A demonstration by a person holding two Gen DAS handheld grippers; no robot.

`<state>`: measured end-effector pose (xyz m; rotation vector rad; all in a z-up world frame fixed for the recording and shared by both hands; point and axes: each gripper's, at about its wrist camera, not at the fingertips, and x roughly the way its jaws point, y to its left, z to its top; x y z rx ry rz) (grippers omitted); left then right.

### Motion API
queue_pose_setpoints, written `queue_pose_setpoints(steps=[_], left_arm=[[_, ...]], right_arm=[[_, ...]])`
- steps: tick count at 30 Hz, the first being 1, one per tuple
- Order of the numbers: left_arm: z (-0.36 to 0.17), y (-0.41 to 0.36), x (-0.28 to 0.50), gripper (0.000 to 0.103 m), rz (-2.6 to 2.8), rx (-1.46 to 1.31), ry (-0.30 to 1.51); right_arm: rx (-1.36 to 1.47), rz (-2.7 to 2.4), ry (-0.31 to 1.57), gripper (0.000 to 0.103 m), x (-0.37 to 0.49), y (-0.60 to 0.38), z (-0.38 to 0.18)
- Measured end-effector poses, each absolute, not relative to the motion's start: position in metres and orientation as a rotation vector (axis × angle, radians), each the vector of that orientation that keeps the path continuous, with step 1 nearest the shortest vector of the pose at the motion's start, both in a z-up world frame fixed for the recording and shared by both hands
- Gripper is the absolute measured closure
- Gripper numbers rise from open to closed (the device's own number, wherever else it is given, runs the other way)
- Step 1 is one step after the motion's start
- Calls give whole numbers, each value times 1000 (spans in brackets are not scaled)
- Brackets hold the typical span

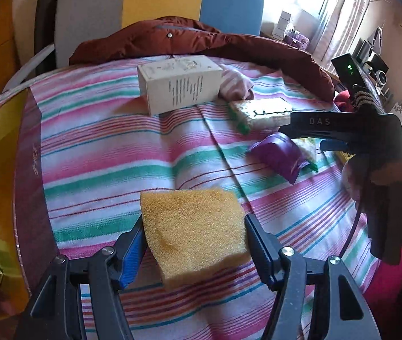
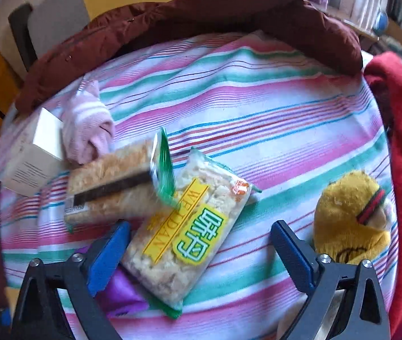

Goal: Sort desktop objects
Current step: 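Grasp the WEIDAN snack bag with the right tool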

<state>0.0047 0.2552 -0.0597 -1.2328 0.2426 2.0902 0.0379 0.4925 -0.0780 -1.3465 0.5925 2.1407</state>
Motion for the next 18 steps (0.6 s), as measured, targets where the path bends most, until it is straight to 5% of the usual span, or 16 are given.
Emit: queue_pose_setpoints(steps=[6,11,13,15,18], left_arm=[[-64,255,5,36,2088,-1226,238],[-66,257,6,35,2094,-1218,251],[-66,258,6,35,2095,-1218,251],[-66,259,6,34,2097,-1218,262],[-67,260,8,34,2102,-1209,281]], right_arm=[[-1363,2141,549,44,50,502,-74],[-1402,2177,580,43,57,508,-73],[-1401,2185,597,37,58,510,-74],[-1407,2219,614,20,56,509,-77],[-1429,2209,553,18,51,501,-79]])
